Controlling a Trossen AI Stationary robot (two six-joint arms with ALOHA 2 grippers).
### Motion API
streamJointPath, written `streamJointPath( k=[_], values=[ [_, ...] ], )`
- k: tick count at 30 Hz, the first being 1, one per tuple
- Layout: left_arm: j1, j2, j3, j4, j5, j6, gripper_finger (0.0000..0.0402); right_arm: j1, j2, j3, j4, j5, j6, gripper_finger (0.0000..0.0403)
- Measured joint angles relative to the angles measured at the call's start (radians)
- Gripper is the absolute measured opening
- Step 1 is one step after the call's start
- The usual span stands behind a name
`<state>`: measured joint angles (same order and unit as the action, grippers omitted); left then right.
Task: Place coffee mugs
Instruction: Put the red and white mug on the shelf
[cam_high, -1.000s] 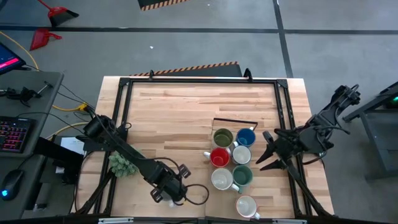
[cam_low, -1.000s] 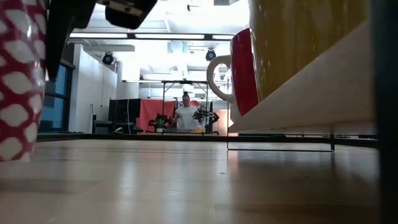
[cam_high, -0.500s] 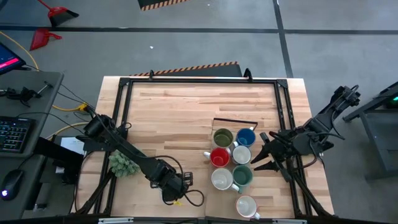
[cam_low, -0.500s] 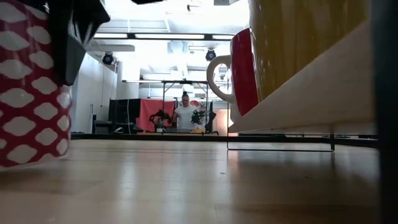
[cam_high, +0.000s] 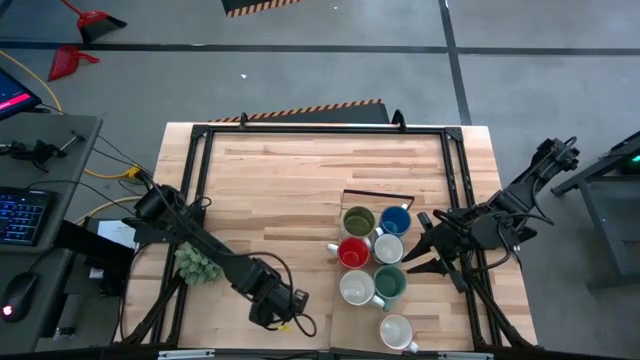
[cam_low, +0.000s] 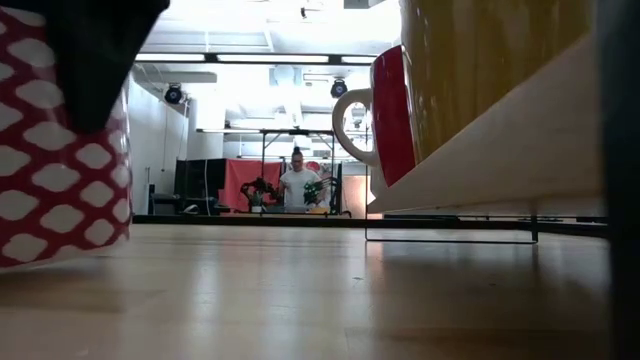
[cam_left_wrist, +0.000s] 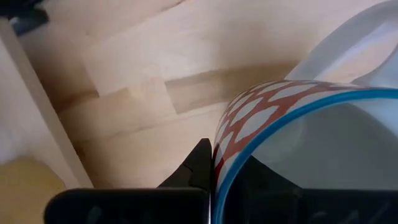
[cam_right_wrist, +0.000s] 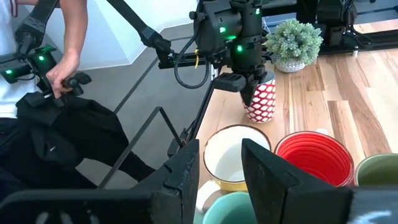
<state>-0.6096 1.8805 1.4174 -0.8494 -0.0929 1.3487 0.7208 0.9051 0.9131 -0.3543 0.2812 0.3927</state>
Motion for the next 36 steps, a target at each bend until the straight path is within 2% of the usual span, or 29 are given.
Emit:
streamJointPath(
  k=[7, 15, 21, 26, 30, 36],
  values=[
    [-0.02, 0.0, 0.0, -0.01, 0.062, 0.023, 0.0009, 0.0, 0.0, 0.0, 0.001, 0.0, 0.0, 0.0108],
    [-0.027, 0.0, 0.0, -0.028, 0.062, 0.044, 0.0009, 0.0, 0.0, 0.0, 0.001, 0.014, 0.0, 0.0108],
    [-0.026, 0.0, 0.0, -0.024, 0.063, 0.041, 0.003, 0.0, 0.0, 0.0, 0.001, 0.014, 0.0, 0.0108],
    [-0.026, 0.0, 0.0, -0.017, 0.063, 0.039, 0.0029, 0.0, 0.0, 0.0, 0.001, 0.014, 0.0, 0.0108],
    [-0.026, 0.0, 0.0, -0.017, 0.058, -0.026, 0.0028, 0.0, 0.0, 0.0, 0.0, 0.011, 0.0, 0.0108],
    [-0.026, 0.0, 0.0, -0.01, 0.058, -0.037, 0.003, 0.0, -0.001, 0.0, 0.0, -0.003, -0.008, 0.0108]
  ],
)
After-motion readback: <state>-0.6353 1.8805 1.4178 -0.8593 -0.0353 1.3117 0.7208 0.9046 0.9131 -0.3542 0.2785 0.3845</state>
